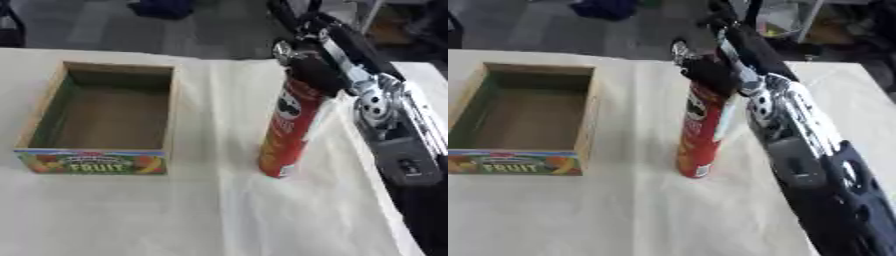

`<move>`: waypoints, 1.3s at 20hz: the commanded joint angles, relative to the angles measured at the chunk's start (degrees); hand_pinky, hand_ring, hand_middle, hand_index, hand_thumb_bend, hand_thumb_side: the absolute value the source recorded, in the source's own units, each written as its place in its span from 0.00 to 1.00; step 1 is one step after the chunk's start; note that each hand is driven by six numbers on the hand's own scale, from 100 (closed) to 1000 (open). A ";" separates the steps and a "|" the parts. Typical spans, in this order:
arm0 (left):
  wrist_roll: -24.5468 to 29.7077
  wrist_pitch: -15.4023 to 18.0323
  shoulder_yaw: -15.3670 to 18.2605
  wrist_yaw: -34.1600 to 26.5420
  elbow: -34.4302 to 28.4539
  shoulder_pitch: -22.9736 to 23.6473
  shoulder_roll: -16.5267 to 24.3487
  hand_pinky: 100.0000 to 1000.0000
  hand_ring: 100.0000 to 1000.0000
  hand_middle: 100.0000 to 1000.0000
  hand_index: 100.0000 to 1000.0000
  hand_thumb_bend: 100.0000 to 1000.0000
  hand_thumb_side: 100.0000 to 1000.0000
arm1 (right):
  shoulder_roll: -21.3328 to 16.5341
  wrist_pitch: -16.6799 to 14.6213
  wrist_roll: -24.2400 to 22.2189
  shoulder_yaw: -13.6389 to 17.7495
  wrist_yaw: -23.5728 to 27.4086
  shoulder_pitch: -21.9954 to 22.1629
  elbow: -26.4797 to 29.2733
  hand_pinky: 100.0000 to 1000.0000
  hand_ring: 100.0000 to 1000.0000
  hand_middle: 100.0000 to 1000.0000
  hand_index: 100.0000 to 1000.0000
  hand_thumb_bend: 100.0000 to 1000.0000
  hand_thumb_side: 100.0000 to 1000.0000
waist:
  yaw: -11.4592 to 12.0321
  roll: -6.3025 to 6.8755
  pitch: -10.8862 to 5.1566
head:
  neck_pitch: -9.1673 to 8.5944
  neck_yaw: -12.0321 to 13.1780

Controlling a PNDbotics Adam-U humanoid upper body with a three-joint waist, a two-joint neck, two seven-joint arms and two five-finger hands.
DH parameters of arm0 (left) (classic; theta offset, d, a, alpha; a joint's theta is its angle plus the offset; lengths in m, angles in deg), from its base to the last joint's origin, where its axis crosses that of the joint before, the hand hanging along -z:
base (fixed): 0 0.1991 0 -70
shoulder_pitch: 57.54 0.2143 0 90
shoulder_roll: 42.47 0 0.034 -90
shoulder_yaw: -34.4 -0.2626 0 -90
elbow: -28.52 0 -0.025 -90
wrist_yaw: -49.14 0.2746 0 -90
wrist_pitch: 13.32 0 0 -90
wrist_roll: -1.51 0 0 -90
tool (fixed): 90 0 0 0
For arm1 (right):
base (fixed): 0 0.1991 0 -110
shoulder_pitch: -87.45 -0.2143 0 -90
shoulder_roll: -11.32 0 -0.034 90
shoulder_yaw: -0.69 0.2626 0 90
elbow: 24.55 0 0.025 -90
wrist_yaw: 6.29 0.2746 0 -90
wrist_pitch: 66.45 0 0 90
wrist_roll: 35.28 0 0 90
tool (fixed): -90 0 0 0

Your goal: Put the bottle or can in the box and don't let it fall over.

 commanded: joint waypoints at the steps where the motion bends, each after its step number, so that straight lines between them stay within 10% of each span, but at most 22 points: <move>1: 0.17 -0.07 0.18 0.44 -0.91 -0.98 0.87 0.78 1.00 1.00 0.92 0.08 0.71 | -0.25 0.17 -0.38 -0.05 0.26 -0.49 1.04 0.78 0.93 0.96 0.92 0.00 1.00 | 0.12 0.26 -0.50 | -0.28 0.39; 26: 0.30 -0.36 0.09 0.40 -1.03 -1.62 0.62 0.78 1.00 1.00 0.92 0.08 0.72 | 1.29 1.15 -4.76 -4.06 -4.04 2.62 1.04 0.80 0.94 0.96 0.91 0.00 0.92 | 0.42 0.09 0.93 | -0.33 0.50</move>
